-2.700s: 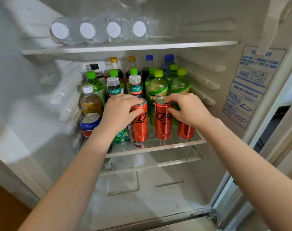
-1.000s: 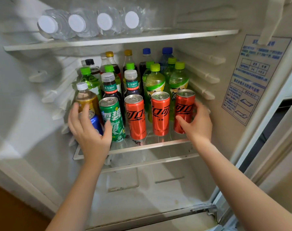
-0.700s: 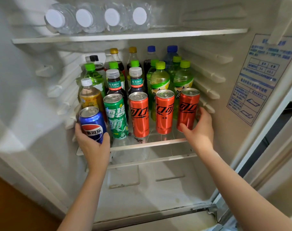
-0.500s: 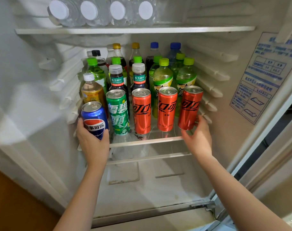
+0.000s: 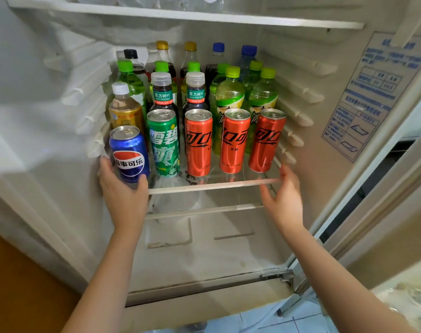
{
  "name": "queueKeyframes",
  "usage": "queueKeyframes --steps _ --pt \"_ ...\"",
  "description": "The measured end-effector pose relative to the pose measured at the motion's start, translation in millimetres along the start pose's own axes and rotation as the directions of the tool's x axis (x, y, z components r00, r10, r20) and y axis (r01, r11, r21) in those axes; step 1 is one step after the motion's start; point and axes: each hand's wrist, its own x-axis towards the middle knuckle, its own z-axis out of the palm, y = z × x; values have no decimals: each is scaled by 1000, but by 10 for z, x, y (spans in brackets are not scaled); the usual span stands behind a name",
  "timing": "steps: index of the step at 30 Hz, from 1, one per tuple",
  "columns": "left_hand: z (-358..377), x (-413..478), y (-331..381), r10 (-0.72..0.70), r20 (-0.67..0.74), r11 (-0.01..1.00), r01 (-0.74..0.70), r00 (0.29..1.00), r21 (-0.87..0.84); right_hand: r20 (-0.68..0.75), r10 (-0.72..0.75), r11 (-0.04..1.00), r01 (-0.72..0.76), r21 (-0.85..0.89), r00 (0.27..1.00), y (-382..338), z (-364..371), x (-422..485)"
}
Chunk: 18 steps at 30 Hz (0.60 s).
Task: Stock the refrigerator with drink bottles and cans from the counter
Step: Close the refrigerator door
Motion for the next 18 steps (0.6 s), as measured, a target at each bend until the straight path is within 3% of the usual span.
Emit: queueKeyframes --steps 8,13,18 --pt "-305 -470 162 69 15 998 -70 997 8 -78 -309 951 311 7 948 -250 -705 -479" --pt "-303 -1025 548 194 267 979 -203 944 4 -176 -437 895 445 7 882 -286 -1478 -883" --pt "-316 -1511 1019 165 381 986 -162 910 -39 -402 -525 846 510 -153 750 -107 -2330 -1139"
